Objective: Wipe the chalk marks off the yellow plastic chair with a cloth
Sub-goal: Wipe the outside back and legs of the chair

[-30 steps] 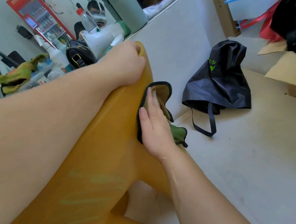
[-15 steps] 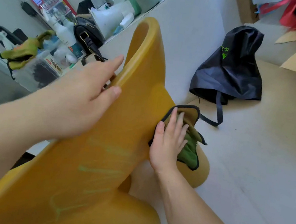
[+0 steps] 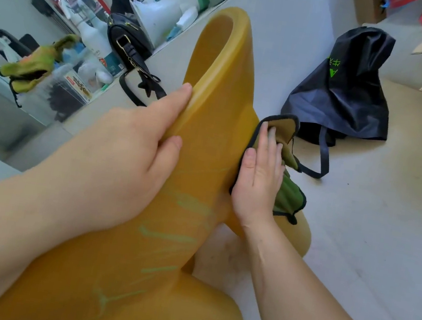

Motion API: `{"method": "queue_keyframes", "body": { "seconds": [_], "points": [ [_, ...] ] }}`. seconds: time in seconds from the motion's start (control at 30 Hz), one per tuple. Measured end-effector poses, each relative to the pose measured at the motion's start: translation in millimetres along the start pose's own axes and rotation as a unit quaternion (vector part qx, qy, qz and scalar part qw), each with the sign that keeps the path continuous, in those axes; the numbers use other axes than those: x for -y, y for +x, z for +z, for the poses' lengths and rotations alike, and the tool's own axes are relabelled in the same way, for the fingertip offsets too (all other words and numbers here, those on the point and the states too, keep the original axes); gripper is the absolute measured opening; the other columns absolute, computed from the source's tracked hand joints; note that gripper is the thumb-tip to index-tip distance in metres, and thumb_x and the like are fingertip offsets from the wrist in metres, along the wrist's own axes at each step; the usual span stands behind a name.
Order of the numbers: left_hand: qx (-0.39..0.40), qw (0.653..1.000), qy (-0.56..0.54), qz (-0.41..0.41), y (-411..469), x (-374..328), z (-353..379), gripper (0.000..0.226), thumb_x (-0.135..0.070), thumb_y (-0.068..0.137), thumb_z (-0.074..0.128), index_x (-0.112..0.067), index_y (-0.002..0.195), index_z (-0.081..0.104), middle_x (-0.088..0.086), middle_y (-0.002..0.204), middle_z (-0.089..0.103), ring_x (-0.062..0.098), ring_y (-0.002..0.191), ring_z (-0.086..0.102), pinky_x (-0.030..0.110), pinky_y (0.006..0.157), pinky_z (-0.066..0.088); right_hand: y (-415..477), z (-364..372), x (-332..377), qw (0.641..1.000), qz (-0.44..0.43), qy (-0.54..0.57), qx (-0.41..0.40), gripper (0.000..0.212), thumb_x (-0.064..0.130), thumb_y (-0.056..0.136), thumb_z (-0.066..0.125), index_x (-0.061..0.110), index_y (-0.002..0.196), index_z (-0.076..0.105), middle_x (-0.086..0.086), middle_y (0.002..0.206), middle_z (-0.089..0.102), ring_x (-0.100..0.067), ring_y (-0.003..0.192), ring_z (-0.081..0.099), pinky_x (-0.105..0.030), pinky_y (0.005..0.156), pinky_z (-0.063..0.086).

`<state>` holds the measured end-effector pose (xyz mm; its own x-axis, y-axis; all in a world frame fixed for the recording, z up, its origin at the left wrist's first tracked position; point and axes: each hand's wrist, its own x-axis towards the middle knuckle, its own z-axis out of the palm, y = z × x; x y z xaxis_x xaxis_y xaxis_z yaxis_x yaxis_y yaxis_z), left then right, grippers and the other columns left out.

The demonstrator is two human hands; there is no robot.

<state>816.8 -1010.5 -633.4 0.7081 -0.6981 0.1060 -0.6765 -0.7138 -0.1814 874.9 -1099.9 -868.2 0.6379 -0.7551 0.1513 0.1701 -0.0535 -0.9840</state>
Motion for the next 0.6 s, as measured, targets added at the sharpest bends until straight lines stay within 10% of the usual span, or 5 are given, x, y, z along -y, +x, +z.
{"method": "queue_keyframes", "body": {
  "seconds": [0.6],
  "points": [
    [0.008, 1.0, -0.014, -0.005, -11.3, 3.8, -1.7, 0.059, -0.039, 0.1, 0.036, -0.044, 0.154, 0.013, -0.022, 0.085, 0.052, 0.0, 0.071, 0.052, 0.012, 0.063, 0.035, -41.0, -7.4, 24.8, 0.996, -0.005, 0.03, 0.088, 0.055, 0.047, 0.105, 0.018, 0.049, 0.157, 0.002, 0.026, 0.163, -0.008, -0.017, 0.156, -0.016, -0.052, 0.123, -0.014]
  ]
}}
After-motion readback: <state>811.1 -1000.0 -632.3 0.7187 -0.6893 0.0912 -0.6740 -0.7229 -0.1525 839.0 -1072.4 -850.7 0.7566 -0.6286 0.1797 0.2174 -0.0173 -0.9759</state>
